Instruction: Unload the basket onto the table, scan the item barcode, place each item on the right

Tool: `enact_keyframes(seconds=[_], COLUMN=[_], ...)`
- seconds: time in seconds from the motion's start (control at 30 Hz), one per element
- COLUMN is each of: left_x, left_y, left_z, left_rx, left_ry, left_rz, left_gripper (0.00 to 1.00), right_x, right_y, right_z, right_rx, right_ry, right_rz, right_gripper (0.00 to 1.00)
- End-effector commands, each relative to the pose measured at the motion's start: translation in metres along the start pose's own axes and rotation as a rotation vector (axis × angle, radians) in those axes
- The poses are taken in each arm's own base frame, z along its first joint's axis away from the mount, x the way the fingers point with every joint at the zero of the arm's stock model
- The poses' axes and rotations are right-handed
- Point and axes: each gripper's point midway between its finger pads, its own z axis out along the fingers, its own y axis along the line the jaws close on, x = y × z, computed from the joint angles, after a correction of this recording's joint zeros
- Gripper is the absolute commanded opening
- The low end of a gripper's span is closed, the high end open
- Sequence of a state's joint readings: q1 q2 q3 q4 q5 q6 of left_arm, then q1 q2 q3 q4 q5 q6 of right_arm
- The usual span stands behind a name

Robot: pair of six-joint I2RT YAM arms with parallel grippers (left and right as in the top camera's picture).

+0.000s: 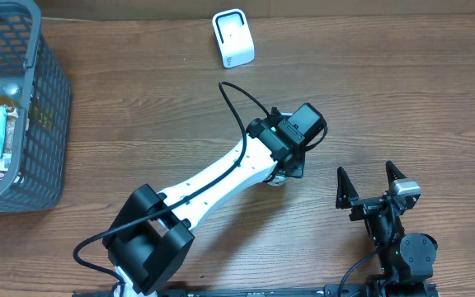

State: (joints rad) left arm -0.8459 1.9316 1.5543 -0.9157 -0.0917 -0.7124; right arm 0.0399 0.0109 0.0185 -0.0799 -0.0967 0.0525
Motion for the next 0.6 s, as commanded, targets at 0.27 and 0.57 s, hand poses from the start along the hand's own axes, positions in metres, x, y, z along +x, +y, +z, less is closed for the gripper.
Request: enact_keyframes(seconds=[0.27, 0.57], left_x=[0.0, 0.006], left_y=[0.002, -0.001], left_z=[0.007, 0.025], left_rx=[-0.018, -0.016], left_ry=[-0.043, -0.003], left_rz=[-0.069, -0.065], left_gripper=[0.55, 0.73], right_x=[0.002, 0.002], right_y=[-0.002, -0.002], right_z=[0.0, 0.0], right_rx=[0.011, 0.011], right_ry=[-0.002, -0.002], right_rz=[0.0, 0.0], right_gripper=[1.0, 1.0])
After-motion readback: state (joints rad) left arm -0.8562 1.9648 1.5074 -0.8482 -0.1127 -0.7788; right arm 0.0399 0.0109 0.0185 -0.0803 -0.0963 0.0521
